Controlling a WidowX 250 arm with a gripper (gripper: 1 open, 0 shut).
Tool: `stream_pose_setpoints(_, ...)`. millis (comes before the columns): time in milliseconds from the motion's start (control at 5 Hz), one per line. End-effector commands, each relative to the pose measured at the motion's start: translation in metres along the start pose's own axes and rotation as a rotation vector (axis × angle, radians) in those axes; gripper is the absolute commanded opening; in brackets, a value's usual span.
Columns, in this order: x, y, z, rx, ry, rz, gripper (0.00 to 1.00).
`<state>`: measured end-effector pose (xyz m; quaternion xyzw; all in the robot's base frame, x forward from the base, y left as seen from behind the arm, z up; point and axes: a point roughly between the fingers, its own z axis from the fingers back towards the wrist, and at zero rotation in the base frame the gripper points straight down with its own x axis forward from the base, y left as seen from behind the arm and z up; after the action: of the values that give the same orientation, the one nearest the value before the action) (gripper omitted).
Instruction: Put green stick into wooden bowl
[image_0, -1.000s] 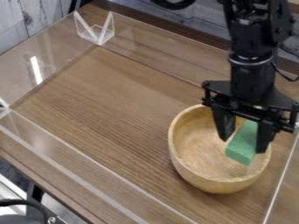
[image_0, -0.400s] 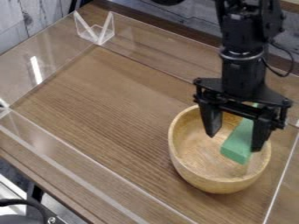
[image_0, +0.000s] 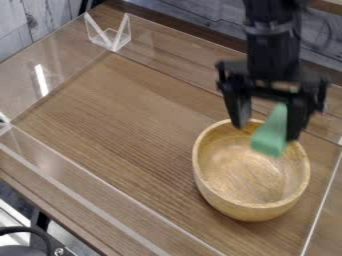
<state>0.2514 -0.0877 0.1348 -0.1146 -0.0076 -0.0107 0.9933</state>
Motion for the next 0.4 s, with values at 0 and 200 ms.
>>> stream_pose_setpoints(0,0.0056,-0.0068,0.0154,-0.014,-0.065,-0.035,1.0)
stream_pose_setpoints(200,0.0037,-0.005,0.0067,-0.006,-0.051,-0.03,1.0)
